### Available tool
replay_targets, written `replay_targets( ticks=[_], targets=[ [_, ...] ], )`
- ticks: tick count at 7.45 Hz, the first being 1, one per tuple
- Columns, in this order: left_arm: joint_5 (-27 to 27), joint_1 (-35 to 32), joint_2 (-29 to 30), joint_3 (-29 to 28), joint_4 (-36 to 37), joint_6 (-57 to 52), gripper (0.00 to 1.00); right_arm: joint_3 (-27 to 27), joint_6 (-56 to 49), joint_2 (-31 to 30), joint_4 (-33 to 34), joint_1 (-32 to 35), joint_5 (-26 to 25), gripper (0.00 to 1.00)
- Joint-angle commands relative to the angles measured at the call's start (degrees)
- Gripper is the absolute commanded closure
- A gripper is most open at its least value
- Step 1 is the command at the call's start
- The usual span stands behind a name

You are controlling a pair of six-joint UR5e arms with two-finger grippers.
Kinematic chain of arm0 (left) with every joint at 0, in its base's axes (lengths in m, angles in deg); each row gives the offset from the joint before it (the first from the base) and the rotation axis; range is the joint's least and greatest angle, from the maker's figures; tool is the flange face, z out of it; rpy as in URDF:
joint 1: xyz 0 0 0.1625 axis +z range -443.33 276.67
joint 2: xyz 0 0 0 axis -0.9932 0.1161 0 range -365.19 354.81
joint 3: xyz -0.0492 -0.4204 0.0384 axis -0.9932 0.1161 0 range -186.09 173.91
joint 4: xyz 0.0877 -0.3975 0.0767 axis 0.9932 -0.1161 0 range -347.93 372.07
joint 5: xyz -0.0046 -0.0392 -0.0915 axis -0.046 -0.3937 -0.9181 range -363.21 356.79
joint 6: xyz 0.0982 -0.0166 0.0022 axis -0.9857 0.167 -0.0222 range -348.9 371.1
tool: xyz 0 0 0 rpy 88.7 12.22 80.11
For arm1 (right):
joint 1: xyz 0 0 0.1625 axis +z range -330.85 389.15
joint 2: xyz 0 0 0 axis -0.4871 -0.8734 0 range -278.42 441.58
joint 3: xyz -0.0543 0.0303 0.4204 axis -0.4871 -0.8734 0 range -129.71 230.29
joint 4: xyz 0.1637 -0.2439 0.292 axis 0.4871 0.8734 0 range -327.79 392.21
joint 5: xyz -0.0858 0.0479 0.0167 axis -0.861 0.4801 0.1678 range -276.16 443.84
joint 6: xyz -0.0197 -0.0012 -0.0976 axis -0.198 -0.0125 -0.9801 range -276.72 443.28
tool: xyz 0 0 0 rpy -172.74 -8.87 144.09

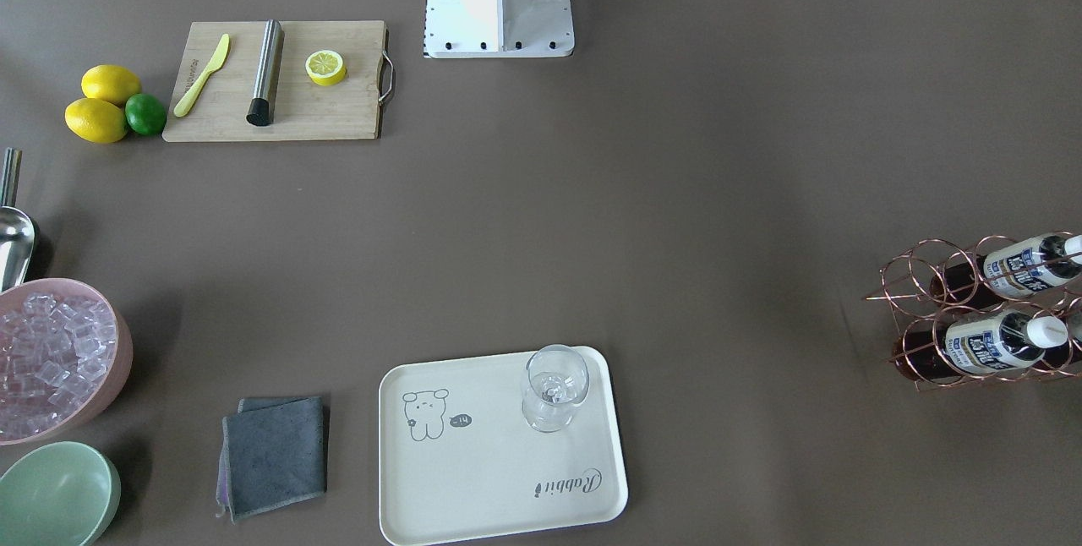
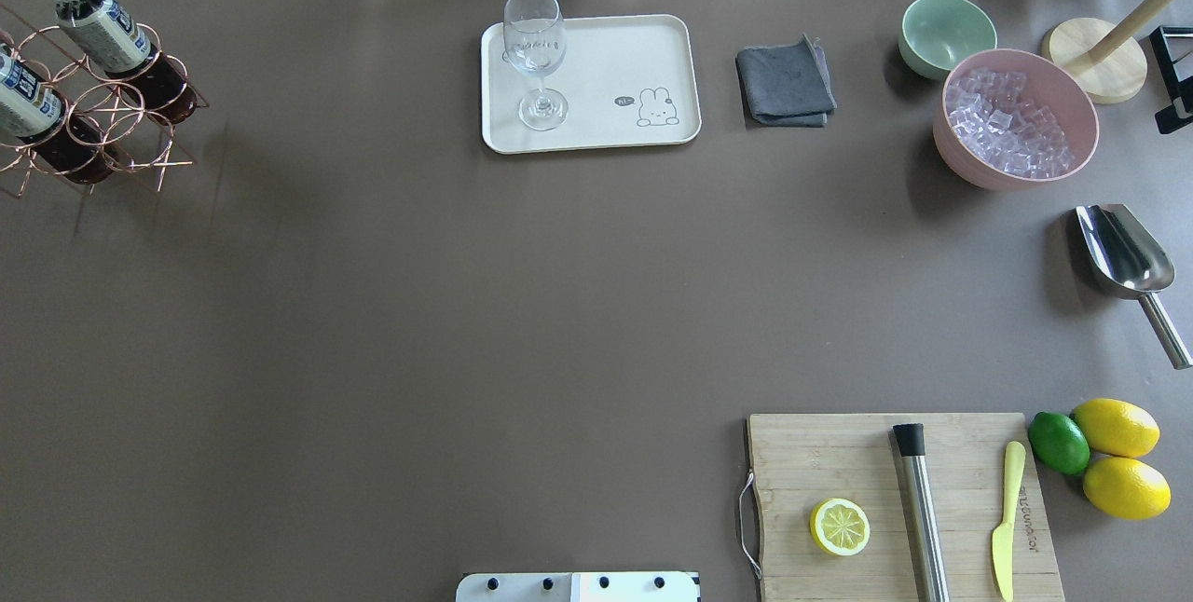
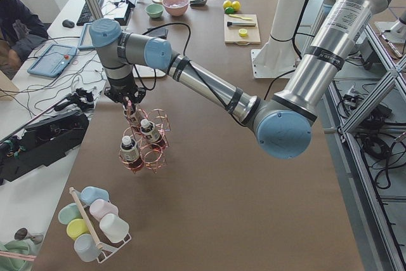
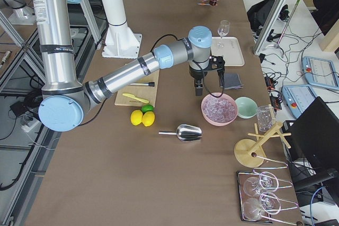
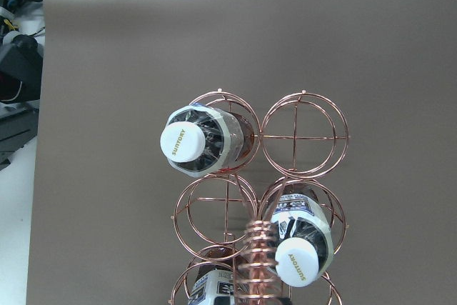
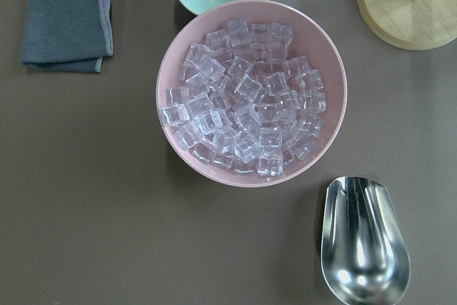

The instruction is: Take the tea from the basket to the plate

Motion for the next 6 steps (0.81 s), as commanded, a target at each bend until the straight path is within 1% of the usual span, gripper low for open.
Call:
replay_targets(
  ticks=[1,3,4,6],
  targets=[
    [0.70,0.19,1.75,3.19,0.31,0.86,1.00,0.56,-0.01,-0.05,0.01,0.35,0.02,0.00],
    [1.76,1.33,1.93,7.60,2.85,3.24,1.00,1.00,-0.01,-0.14,0.01,0.35,0.02,0.00],
    [1.76,2.03,1.93,9.53,2.95,5.51,1.00,1.18,-0.01,-0.31,0.09,0.44,0.02,0.00],
    [1.85,5.45,2.02,13.92,2.95,12.00,1.00,1.18,-0.09,-0.66,0.10,0.61,0.02,0.00]
  ],
)
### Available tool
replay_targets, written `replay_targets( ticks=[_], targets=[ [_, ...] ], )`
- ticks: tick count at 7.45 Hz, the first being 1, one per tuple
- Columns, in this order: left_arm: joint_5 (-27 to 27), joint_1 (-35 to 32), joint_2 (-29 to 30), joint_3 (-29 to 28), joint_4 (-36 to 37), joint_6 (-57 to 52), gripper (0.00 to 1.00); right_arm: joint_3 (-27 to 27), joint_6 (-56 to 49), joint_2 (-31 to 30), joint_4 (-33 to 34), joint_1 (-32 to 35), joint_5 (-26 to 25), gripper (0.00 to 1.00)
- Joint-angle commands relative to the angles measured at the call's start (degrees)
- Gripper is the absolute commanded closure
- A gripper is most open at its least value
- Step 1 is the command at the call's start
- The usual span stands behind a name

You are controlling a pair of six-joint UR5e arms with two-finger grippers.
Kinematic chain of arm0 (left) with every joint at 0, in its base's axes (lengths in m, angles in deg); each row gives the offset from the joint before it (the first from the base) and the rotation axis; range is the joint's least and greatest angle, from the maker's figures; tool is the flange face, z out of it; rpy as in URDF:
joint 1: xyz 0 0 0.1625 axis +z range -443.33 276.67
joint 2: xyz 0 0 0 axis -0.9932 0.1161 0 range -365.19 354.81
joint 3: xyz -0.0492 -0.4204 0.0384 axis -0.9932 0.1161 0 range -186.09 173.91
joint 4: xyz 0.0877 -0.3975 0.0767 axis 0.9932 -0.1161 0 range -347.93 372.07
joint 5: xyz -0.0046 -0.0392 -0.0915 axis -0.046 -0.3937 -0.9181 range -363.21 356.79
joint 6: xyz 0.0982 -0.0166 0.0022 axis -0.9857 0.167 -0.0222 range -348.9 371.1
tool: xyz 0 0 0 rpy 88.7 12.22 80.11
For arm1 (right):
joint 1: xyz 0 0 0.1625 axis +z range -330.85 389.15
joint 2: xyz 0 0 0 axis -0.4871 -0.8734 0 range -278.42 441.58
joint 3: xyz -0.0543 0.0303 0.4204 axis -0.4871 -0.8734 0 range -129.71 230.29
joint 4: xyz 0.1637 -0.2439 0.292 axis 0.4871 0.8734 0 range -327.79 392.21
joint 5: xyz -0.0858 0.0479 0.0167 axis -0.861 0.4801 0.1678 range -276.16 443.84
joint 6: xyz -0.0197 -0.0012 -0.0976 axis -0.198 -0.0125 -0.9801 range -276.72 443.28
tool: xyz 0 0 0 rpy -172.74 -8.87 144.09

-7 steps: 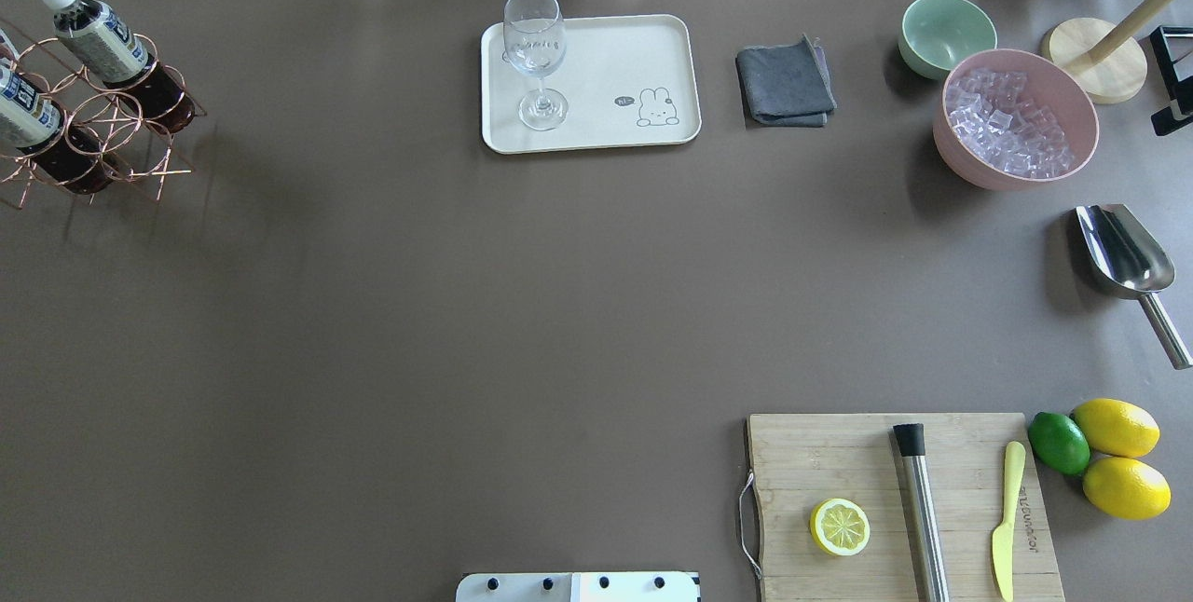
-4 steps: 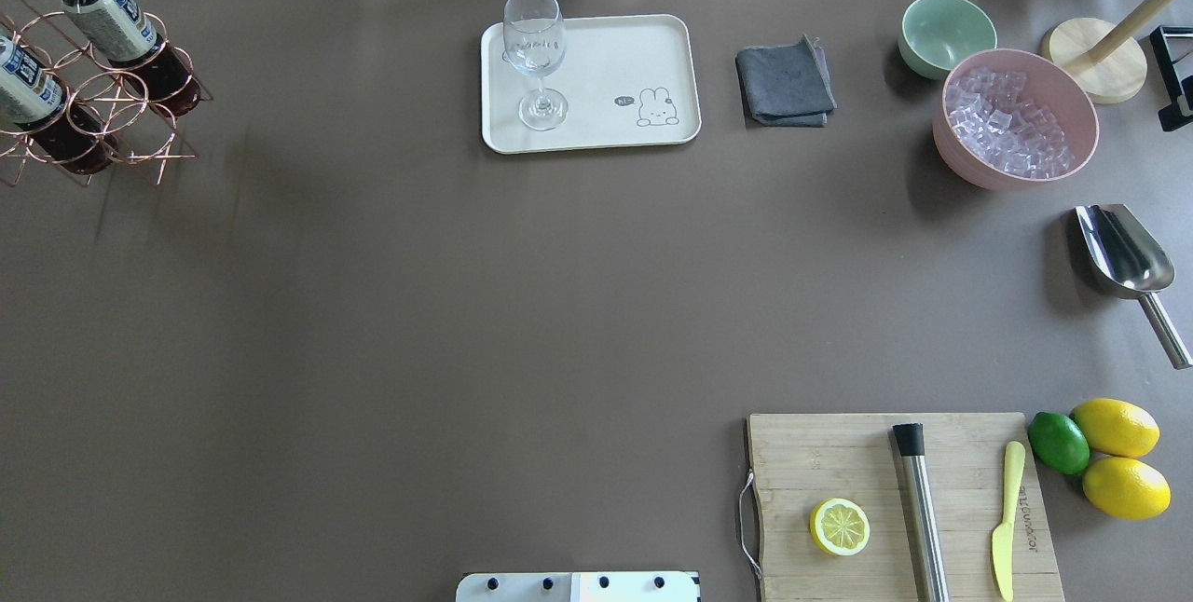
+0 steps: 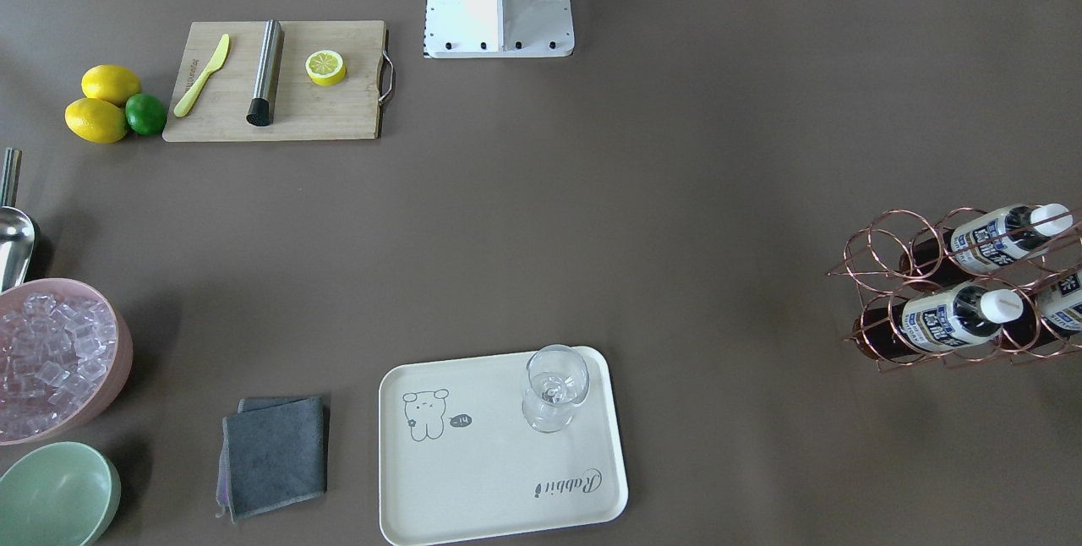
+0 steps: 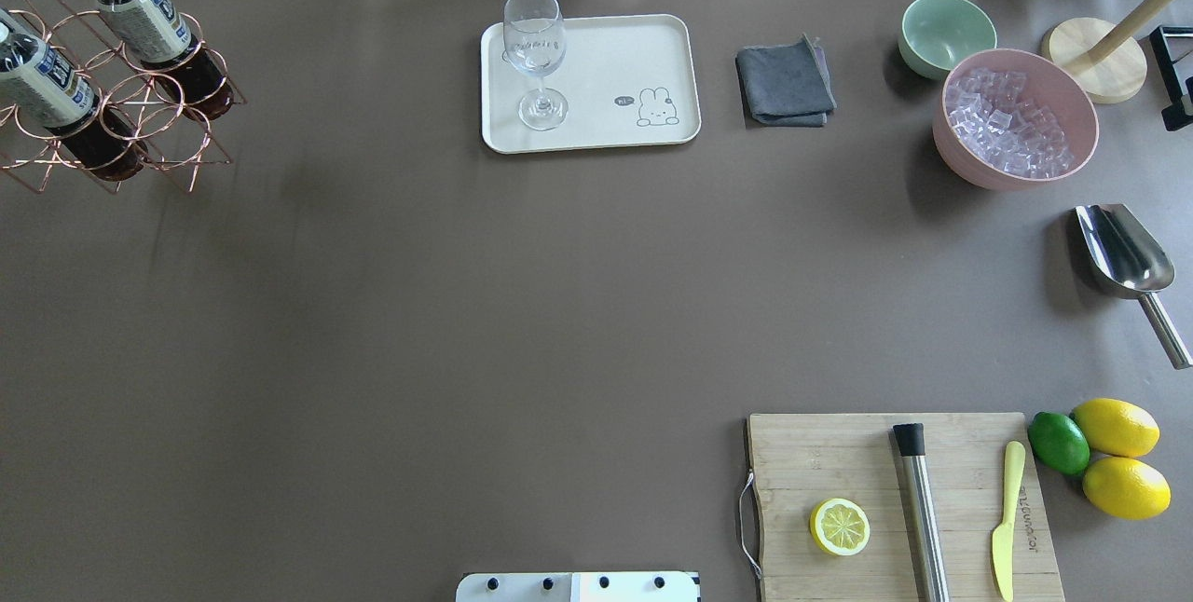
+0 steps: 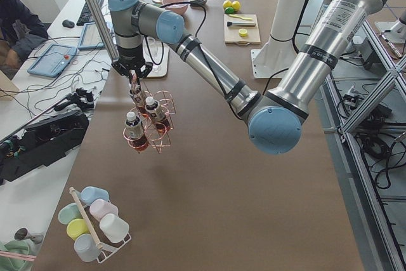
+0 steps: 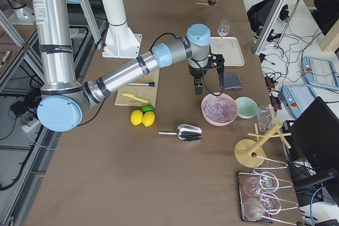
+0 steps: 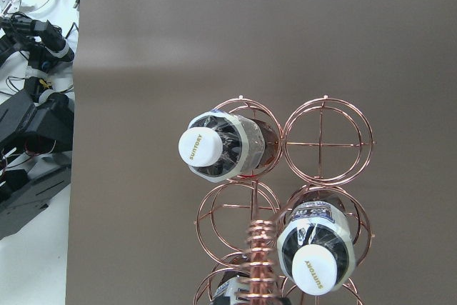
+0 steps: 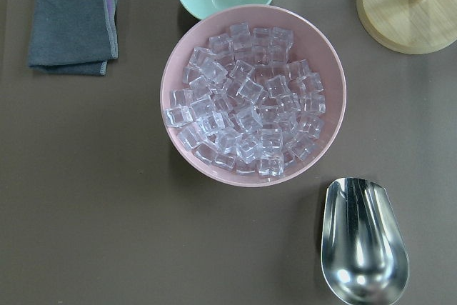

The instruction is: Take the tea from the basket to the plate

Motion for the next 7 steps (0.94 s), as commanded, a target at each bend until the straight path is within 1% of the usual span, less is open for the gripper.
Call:
replay_targets(
  ticks=[1,6,7],
  targets=[
    [0.16,4.51,0.06,6.17,0.04,9.56,1.00,0.15,-0.09,-0.51,0.02,0.15,0.00,0.00],
    [0.34,11.90,0.33,14.36,0.04,27.40,1.00,0.06,-0.17,-0.43,-0.07,0.32,0.09,0.00],
    [1.47,13.39,0.59,16.37,0.21,31.01,1.00,-0.02,-0.26,-0.43,-0.07,0.32,0.09,0.00]
  ],
)
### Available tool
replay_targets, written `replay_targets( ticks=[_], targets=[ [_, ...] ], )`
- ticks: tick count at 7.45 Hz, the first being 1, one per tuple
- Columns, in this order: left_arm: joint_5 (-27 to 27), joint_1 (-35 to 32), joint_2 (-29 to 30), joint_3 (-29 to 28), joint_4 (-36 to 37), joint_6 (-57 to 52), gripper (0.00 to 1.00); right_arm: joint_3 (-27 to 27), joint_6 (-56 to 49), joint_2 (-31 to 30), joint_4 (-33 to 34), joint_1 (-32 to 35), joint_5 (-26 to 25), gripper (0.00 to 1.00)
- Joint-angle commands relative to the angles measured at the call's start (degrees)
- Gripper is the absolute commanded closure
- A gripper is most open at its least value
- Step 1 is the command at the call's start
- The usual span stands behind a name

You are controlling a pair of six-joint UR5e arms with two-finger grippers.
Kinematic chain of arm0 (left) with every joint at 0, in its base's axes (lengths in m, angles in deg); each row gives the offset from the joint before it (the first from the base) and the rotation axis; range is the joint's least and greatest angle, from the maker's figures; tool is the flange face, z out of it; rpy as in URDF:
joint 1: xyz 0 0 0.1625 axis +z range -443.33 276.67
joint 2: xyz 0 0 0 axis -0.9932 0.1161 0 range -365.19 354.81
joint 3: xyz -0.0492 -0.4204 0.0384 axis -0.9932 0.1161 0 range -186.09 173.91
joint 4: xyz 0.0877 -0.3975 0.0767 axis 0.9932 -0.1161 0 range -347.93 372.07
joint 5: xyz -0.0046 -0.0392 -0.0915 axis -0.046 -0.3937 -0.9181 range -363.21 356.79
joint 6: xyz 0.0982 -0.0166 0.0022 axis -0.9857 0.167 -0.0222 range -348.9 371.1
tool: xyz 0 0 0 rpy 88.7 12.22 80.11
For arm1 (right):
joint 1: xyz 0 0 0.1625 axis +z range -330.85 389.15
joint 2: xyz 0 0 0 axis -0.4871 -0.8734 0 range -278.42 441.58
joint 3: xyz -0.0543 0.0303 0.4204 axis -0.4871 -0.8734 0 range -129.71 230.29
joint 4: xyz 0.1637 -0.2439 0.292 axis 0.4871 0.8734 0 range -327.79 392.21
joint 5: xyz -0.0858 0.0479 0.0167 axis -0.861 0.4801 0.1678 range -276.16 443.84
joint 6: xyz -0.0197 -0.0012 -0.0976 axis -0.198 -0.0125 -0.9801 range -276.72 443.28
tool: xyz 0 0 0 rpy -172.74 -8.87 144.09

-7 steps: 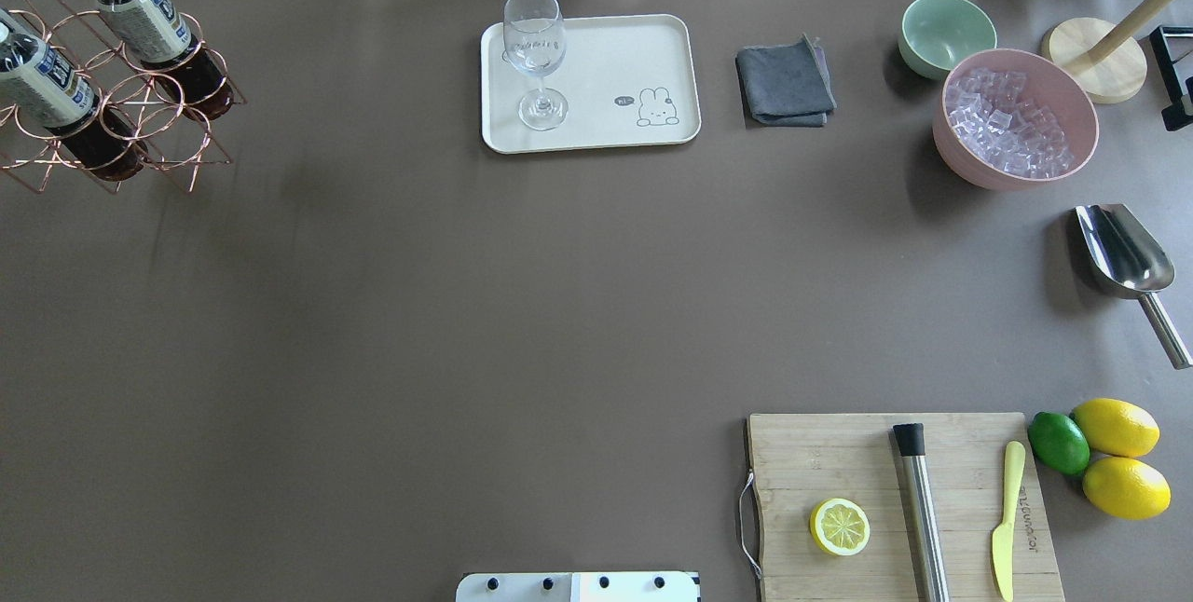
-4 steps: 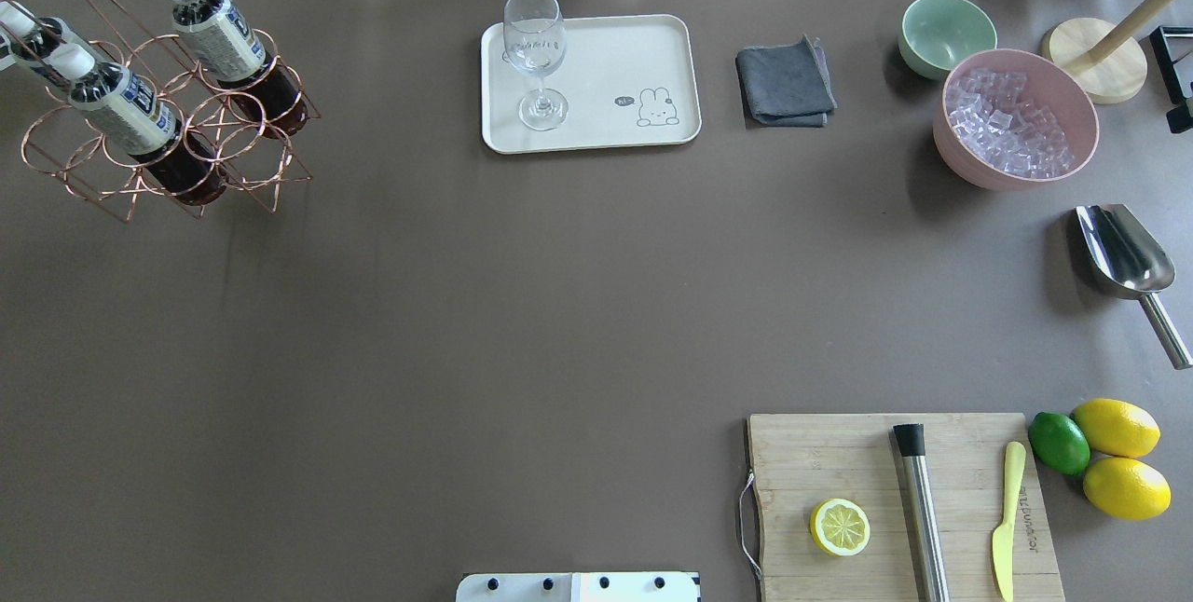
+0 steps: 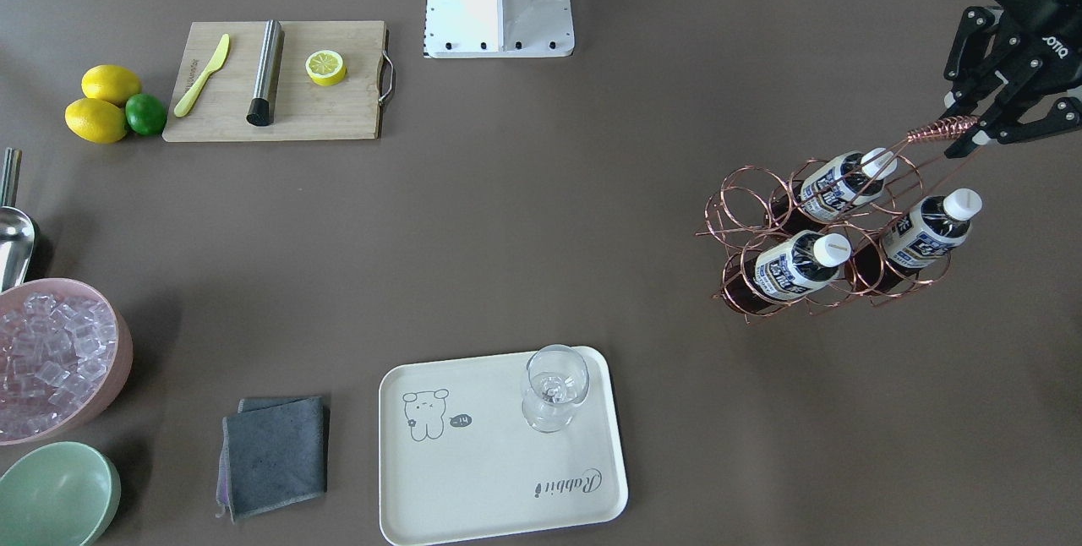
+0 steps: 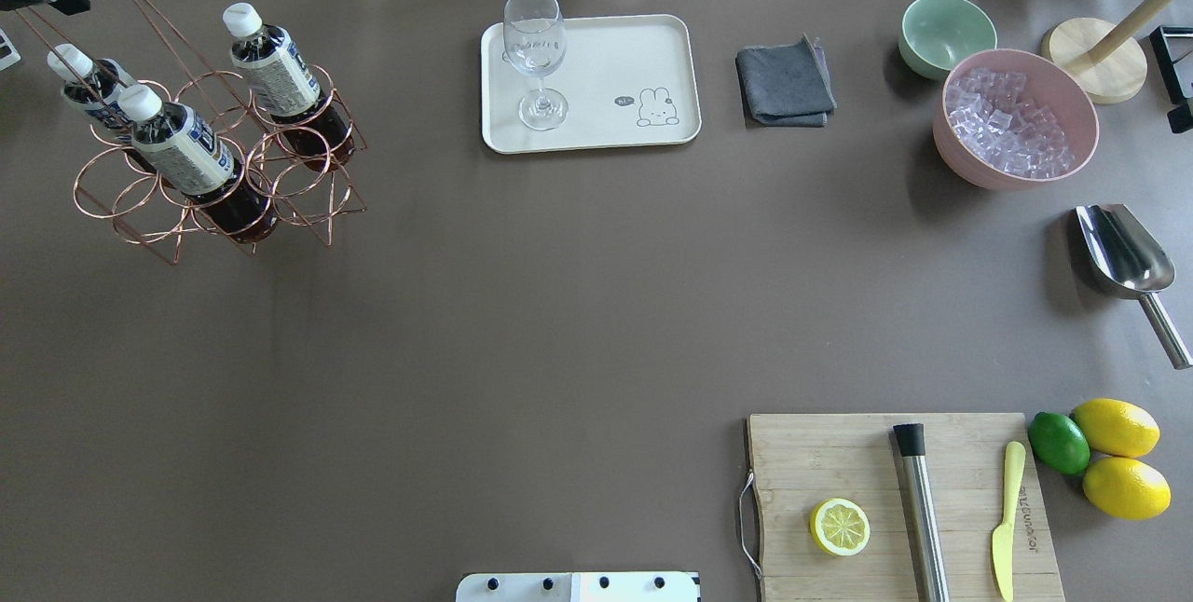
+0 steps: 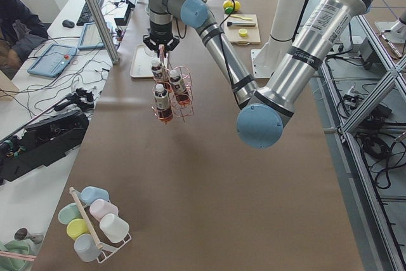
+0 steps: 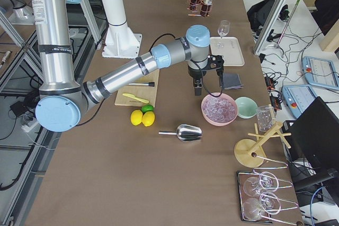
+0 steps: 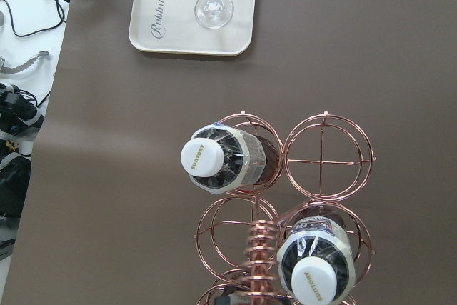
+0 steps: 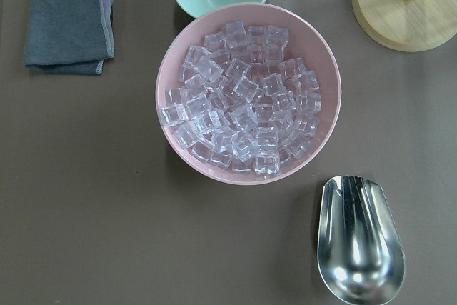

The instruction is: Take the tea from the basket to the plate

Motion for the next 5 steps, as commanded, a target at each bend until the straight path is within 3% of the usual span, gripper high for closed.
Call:
replay_targets(
  ticks=[1,5],
  targets=[
    [1.52,4.29,0.70,4.98,0.18,11.82,1.00,-0.13,-0.10,0.05,-0.01,0.01,0.02,0.00],
    [3.79,11.49,7.54,6.23,1.06,28.62,1.00,-0.13,-0.19,-0.04,-0.01,0.01,0.02,0.00]
  ],
)
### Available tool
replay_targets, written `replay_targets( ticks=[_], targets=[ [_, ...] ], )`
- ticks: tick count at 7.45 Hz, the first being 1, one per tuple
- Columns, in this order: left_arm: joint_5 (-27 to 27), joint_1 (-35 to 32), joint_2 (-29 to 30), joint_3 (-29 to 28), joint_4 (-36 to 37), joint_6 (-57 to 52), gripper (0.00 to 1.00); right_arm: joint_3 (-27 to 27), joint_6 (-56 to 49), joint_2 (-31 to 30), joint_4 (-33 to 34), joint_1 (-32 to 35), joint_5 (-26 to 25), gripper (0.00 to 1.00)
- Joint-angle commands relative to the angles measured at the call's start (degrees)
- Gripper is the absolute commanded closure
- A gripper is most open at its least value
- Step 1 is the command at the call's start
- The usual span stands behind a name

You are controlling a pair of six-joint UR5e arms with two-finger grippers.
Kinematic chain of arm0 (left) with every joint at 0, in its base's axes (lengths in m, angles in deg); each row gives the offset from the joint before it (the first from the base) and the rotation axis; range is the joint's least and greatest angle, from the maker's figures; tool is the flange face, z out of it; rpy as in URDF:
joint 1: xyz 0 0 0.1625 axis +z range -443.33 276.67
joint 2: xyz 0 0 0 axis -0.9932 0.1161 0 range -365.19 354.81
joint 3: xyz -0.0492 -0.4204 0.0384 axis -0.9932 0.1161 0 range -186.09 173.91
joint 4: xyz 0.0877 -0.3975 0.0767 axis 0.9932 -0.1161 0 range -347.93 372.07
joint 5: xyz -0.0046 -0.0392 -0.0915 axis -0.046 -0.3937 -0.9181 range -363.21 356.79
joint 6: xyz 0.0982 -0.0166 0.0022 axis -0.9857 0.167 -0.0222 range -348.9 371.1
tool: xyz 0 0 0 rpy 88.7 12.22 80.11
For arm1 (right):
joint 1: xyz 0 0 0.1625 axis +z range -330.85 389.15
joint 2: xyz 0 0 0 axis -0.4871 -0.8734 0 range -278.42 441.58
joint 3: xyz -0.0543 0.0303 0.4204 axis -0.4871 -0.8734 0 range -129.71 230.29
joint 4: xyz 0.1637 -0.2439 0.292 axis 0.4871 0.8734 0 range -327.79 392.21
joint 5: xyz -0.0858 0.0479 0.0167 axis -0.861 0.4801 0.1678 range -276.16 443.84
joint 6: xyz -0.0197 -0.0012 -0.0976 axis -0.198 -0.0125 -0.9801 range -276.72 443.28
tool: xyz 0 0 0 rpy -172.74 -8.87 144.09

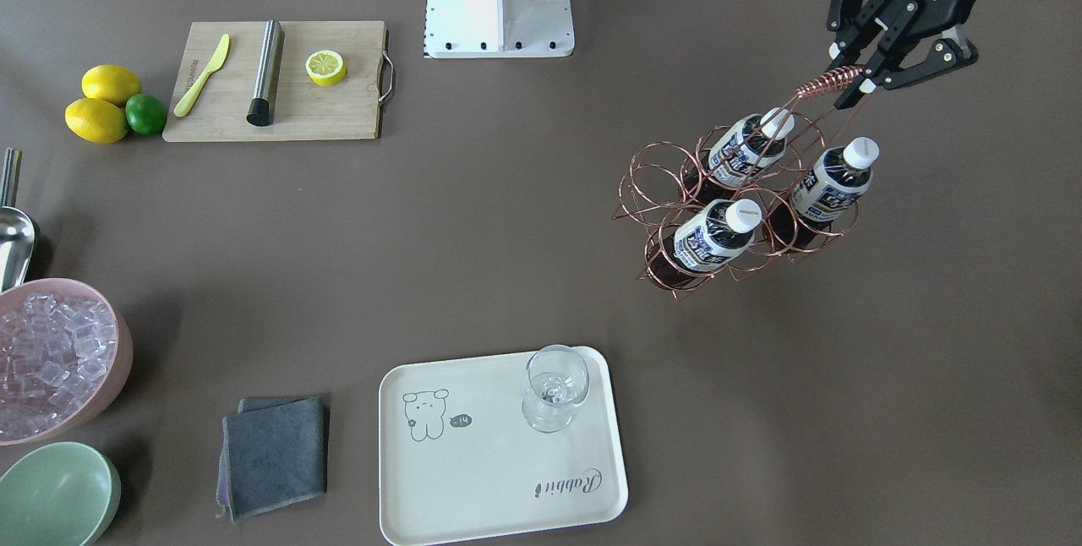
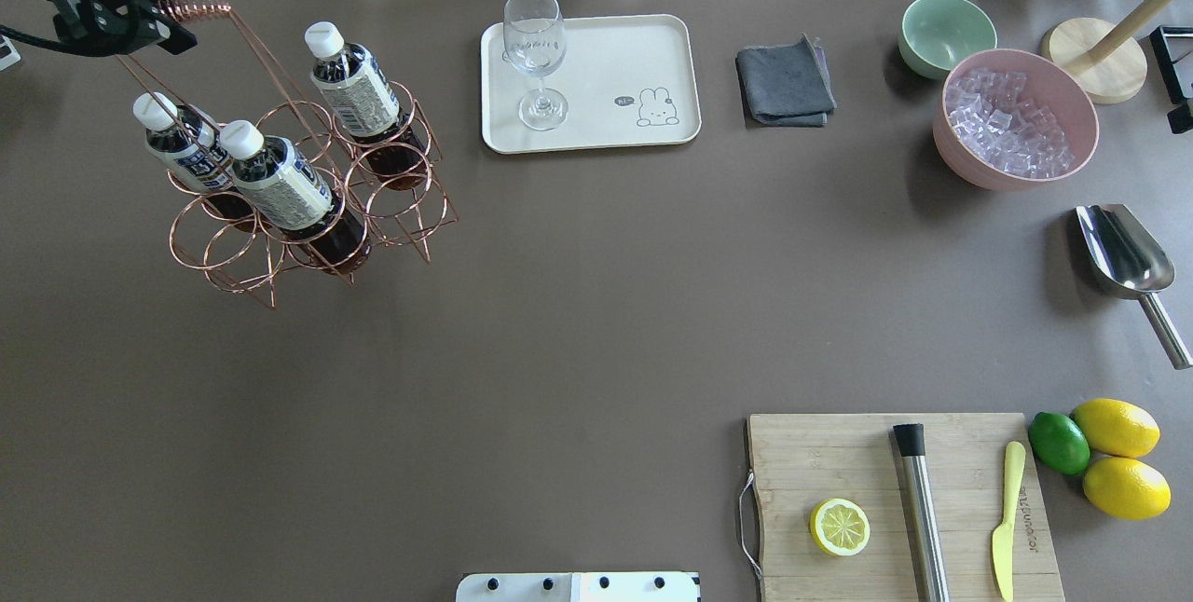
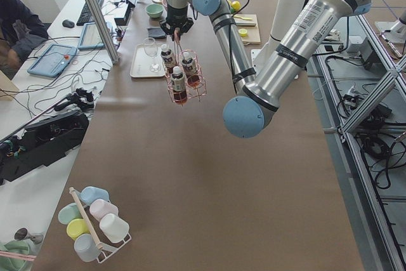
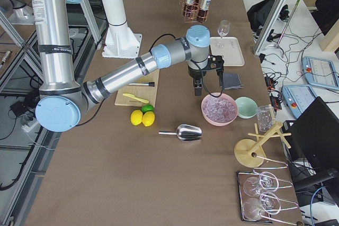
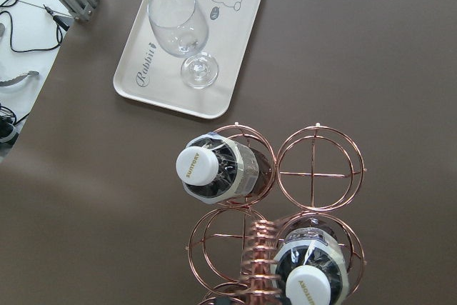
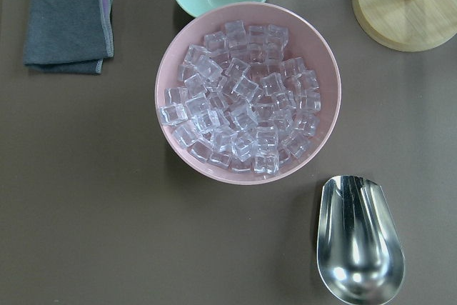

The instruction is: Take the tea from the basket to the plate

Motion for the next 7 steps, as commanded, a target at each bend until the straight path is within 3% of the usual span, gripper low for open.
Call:
replay_targets(
  ticks=[1,3,7],
  targets=[
    [3.35,6.89,4.63,0.79,0.10,11.05,1.00,0.04,-0.01,-0.03,0.00,0.00,0.00,0.00],
    [7.74,13.05,7.00,1.59,-0.43,15.21,1.00,-0.05,-0.01,0.06,-0.17,-0.09,0.09,0.00],
    [15.75,22.47,12.63,0.19,-0.61,16.27,1.00,-0.31,-1.84,0.06,-8.92,-0.61,0.00,0.00]
  ],
)
